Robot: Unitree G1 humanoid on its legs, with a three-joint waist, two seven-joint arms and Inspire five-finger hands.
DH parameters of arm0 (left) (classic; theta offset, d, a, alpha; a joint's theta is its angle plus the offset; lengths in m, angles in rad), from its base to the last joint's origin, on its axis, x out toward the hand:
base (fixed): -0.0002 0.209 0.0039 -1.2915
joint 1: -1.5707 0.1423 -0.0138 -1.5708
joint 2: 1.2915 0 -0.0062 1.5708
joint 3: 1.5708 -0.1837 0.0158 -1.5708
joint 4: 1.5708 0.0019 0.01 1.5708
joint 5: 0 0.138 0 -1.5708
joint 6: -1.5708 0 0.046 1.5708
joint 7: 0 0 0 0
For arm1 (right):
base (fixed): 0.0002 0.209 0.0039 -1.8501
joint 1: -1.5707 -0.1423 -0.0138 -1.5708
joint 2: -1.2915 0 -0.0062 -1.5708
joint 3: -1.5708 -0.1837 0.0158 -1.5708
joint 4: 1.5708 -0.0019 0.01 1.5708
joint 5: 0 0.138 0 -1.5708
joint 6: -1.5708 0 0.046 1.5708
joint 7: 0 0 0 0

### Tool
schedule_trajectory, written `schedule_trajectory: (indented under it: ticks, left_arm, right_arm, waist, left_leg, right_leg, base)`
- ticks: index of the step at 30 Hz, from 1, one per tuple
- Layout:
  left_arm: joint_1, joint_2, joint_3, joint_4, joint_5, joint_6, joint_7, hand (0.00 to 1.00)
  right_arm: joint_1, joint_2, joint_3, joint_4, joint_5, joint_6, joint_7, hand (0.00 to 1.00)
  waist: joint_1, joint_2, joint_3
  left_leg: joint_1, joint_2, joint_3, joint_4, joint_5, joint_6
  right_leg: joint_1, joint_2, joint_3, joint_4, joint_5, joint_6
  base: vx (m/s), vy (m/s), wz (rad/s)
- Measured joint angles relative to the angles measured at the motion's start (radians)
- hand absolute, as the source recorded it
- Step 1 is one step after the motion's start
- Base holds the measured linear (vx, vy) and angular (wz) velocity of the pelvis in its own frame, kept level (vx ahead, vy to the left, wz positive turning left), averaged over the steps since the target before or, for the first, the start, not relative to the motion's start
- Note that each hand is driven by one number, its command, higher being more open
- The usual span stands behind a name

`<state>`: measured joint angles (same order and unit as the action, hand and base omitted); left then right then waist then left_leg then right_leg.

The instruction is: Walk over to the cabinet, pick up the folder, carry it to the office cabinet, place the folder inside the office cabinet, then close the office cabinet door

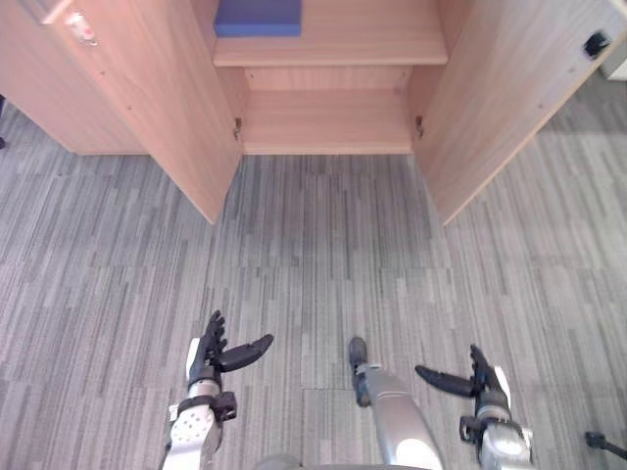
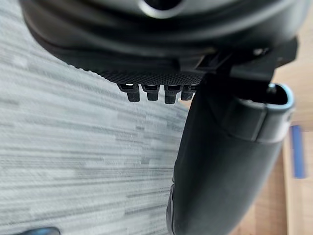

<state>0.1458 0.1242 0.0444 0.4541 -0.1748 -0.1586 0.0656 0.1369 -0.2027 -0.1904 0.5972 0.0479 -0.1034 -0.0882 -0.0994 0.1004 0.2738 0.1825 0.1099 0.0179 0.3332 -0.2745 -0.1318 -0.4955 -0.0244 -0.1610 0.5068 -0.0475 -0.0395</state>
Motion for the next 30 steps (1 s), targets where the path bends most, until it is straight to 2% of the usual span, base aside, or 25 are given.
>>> schedule_trajectory:
  ticks: [1,2,4,5,8,9,10,11,12,13,15,16,17,18,19,20,21,22,23,24,25,26,27,28,30]
  left_arm:
    - [0.009,-0.017,-0.012,-0.001,0.0,-0.001,-0.002,1.0]
    - [0.03,-0.031,-0.011,-0.015,0.0,-0.004,-0.003,1.0]
    - [0.037,-0.026,-0.004,-0.024,-0.001,-0.015,-0.009,1.0]
    - [0.036,-0.026,-0.002,-0.026,-0.001,-0.016,-0.007,1.0]
    - [0.037,-0.026,-0.004,-0.025,-0.001,-0.016,-0.013,1.0]
    - [0.039,-0.023,-0.004,-0.023,-0.001,-0.013,-0.02,1.0]
    - [0.045,-0.023,-0.004,-0.022,-0.001,-0.01,-0.022,1.0]
    - [0.048,-0.021,-0.003,-0.019,-0.002,-0.007,-0.022,1.0]
    - [0.049,-0.019,-0.003,-0.011,-0.001,-0.004,-0.02,1.0]
    - [0.04,-0.007,-0.001,0.003,0.0,0.005,-0.014,1.0]
    - [0.026,-0.012,-0.002,0.0,0.0,0.004,-0.008,1.0]
    - [0.027,-0.013,-0.003,0.001,0.0,0.005,-0.006,1.0]
    - [0.031,-0.007,-0.002,0.004,0.0,0.005,-0.004,1.0]
    - [0.031,-0.001,-0.002,0.01,0.001,0.005,-0.002,1.0]
    - [0.031,0.011,-0.003,0.021,0.0,0.007,0.003,1.0]
    - [0.032,0.019,-0.003,0.024,0.0,0.006,0.008,1.0]
    - [0.031,0.024,-0.002,0.023,0.0,0.004,0.012,1.0]
    - [0.027,0.037,0.001,0.023,-0.001,-0.003,0.016,1.0]
    - [0.014,0.046,0.007,0.034,-0.001,-0.003,0.016,1.0]
    - [0.009,0.047,0.007,0.039,-0.002,-0.003,0.015,1.0]
    - [0.001,0.047,0.009,0.055,-0.002,-0.003,0.015,1.0]
    - [0.001,0.052,0.009,0.06,-0.002,-0.003,0.015,1.0]
    - [0.016,0.056,0.008,0.062,-0.001,-0.002,0.015,1.0]
    - [0.005,0.019,0.008,0.103,-0.001,0.006,0.016,1.0]
    - [0.005,0.001,0.003,0.101,0.001,0.009,0.007,1.0]
  right_arm:
    - [0.006,0.0,0.006,-0.006,0.0,0.0,0.001,1.0]
    - [0.015,0.003,0.03,-0.01,0.0,-0.004,0.0,1.0]
    - [0.013,0.03,0.052,-0.036,0.001,-0.01,-0.002,1.0]
    - [0.011,0.049,0.062,-0.057,0.003,-0.014,-0.004,1.0]
    - [-0.014,0.058,0.072,-0.064,0.009,-0.018,-0.003,1.0]
    - [-0.029,0.054,0.069,-0.061,0.01,-0.018,-0.004,1.0]
    - [-0.042,0.047,0.069,-0.048,0.011,-0.018,-0.009,1.0]
    - [-0.052,0.044,0.061,-0.029,0.011,-0.02,-0.009,1.0]
    - [-0.06,0.048,0.054,-0.009,0.011,-0.018,-0.014,1.0]
    - [-0.059,0.058,0.048,0.022,0.01,-0.012,-0.02,1.0]
    - [-0.048,0.057,0.034,0.023,0.007,-0.009,-0.019,1.0]
    - [-0.044,0.06,0.031,0.027,0.006,-0.006,-0.018,1.0]
    - [-0.046,0.066,0.034,0.032,0.004,-0.006,-0.016,1.0]
    - [-0.047,0.067,0.041,0.04,0.003,-0.006,-0.015,1.0]
    - [-0.058,0.069,0.059,0.062,-0.002,-0.005,-0.011,1.0]
    - [-0.057,0.071,0.089,0.062,-0.003,0.0,-0.01,1.0]
    - [-0.056,0.072,0.102,0.059,-0.004,0.0,-0.007,1.0]
    - [-0.059,0.076,0.121,0.057,-0.008,-0.001,-0.003,1.0]
    - [-0.062,0.078,0.125,0.058,-0.012,-0.001,0.002,1.0]
    - [-0.067,0.078,0.127,0.059,-0.012,-0.001,0.003,1.0]
    - [-0.058,0.076,0.126,0.059,-0.012,0.0,0.003,1.0]
    - [-0.05,0.075,0.126,0.058,-0.012,-0.001,0.002,1.0]
    - [-0.022,0.073,0.126,0.058,-0.012,0.0,0.001,1.0]
    - [-0.028,0.045,0.119,0.084,-0.012,0.01,0.0,1.0]
    - [-0.031,0.042,0.103,0.077,-0.012,0.015,-0.001,1.0]
  waist:
    - [-0.003,-0.009,0.007]
    - [0.007,-0.017,0.012]
    - [0.046,-0.018,0.014]
    - [0.067,-0.039,0.025]
    - [0.097,-0.06,0.036]
    - [0.108,-0.07,0.041]
    - [0.112,-0.079,0.042]
    - [0.116,-0.075,0.04]
    - [0.121,-0.083,0.036]
    - [0.116,-0.123,0.011]
    - [0.106,-0.128,0.007]
    - [0.104,-0.13,0.007]
    - [0.1,-0.138,0.011]
    - [0.097,-0.14,0.011]
    - [0.082,-0.138,0.011]
    - [0.075,-0.136,0.009]
    - [0.074,-0.134,0.007]
    - [0.07,-0.132,0.007]
    - [0.058,-0.124,0.009]
    - [0.054,-0.124,0.009]
    - [0.053,-0.126,0.007]
    - [0.053,-0.131,0.002]
    - [0.051,-0.15,-0.016]
    - [0.058,-0.099,-0.021]
    - [0.049,-0.089,-0.03]
  left_leg:
    - [-0.048,0.0,0.021,0.198,0.14,0.021]
    - [-0.147,0.039,0.032,0.453,0.24,0.019]
    - [-0.306,0.115,0.099,0.748,0.143,0.076]
    - [-0.395,0.132,0.135,0.794,0.097,0.101]
    - [-0.54,0.101,0.181,0.613,0.03,0.116]
    - [-0.582,0.051,0.171,0.415,0.033,0.108]
    - [-0.595,0.004,0.136,0.171,0.083,0.091]
    - [-0.596,-0.021,0.108,0.012,0.184,0.095]
    - [-0.582,-0.031,0.102,-0.01,0.267,0.098]
    - [-0.568,-0.072,0.119,-0.005,0.278,0.15]
    - [-0.565,-0.087,0.128,0.062,0.206,0.172]
    - [-0.52,-0.092,0.143,0.097,0.139,0.175]
    - [-0.438,-0.103,0.167,0.081,0.094,0.185]
    - [-0.393,-0.107,0.173,0.069,0.077,0.193]
    - [-0.303,-0.109,0.172,0.042,0.055,0.198]
    - [-0.22,-0.106,0.172,-0.007,0.053,0.201]
    - [-0.184,-0.099,0.172,-0.034,0.053,0.201]
    - [-0.124,-0.086,0.17,-0.084,0.052,0.2]
    - [-0.086,-0.063,0.164,-0.109,0.048,0.192]
    - [-0.074,-0.054,0.162,-0.115,0.047,0.191]
    - [-0.048,-0.04,0.158,-0.118,0.039,0.175]
    - [-0.032,-0.038,0.156,-0.117,0.027,0.15]
    - [-0.001,-0.048,0.138,-0.105,-0.016,0.079]
    - [0.007,-0.001,0.113,-0.065,-0.046,0.049]
    - [-0.04,0.014,0.093,0.054,-0.004,0.028]
  right_leg:
    - [0.093,-0.01,-0.018,-0.017,-0.047,-0.004]
    - [0.211,-0.001,-0.015,-0.093,-0.069,-0.009]
    - [0.349,0.039,-0.001,-0.199,-0.08,-0.026]
    - [0.43,0.05,0.017,-0.272,-0.086,-0.03]
    - [0.557,0.043,0.056,-0.389,-0.094,-0.023]
    - [0.596,0.026,0.077,-0.413,-0.114,-0.004]
    - [0.629,0.01,0.099,-0.429,-0.139,0.017]
    - [0.66,0.003,0.116,-0.441,-0.158,0.028]
    - [0.676,-0.006,0.133,-0.442,-0.173,0.037]
    - [0.672,-0.057,0.156,-0.411,-0.187,0.049]
    - [0.642,-0.077,0.182,-0.291,-0.199,0.068]
    - [0.592,-0.082,0.205,-0.095,-0.194,0.09]
    - [0.505,-0.101,0.217,0.167,-0.122,0.205]
    - [0.456,-0.113,0.214,0.298,-0.113,0.23]
    - [0.384,-0.124,0.185,0.482,-0.149,0.183]
    - [0.323,-0.131,0.132,0.531,-0.181,0.128]
    - [0.293,-0.13,0.103,0.523,-0.194,0.11]
    - [0.227,-0.123,0.054,0.467,-0.217,0.09]
    - [0.187,-0.101,0.018,0.316,-0.226,0.079]
    - [0.172,-0.09,0.011,0.226,-0.224,0.079]
    - [0.155,-0.066,0.01,0.019,-0.181,0.082]
    - [0.159,-0.052,0.012,-0.094,-0.122,0.078]
    - [0.174,-0.048,0.044,-0.279,0.134,0.057]
    - [0.166,-0.017,0.028,-0.217,0.158,0.022]
    - [0.182,-0.021,0.015,-0.185,0.071,0.013]
  base:
    - [0.68,-0.238,0.46]
    - [0.66,-0.211,0.31]
    - [0.65,-0.148,-0.22]
    - [0.68,-0.122,-0.35]
    - [0.51,-0.019,-0.36]
    - [0.53,0.079,-0.49]
    - [0.65,0.116,-0.59]
    - [0.45,0.128,-0.57]
    - [0.63,0.214,-0.45]
    - [0.77,0.282,-0.2]
    - [0.71,0.264,-0.06]
    - [0.62,0.225,-0.36]
    - [0.6,0.213,-0.45]
    - [0.56,0.158,-0.34]
    - [0.51,0.095,-0.21]
    - [0.5,0.065,-0.17]
    - [0.48,0.011,-0.15]
    - [0.58,-0.069,0.06]
    - [0.58,-0.101,0.18]
    - [0.49,-0.124,0.34]
    - [0.41,-0.142,0.27]
    - [0.54,-0.182,0.36]
    - [0.65,-0.234,0.24]
    - [0.52,-0.176,0.27]
    - [0.41,-0.174,0.27]
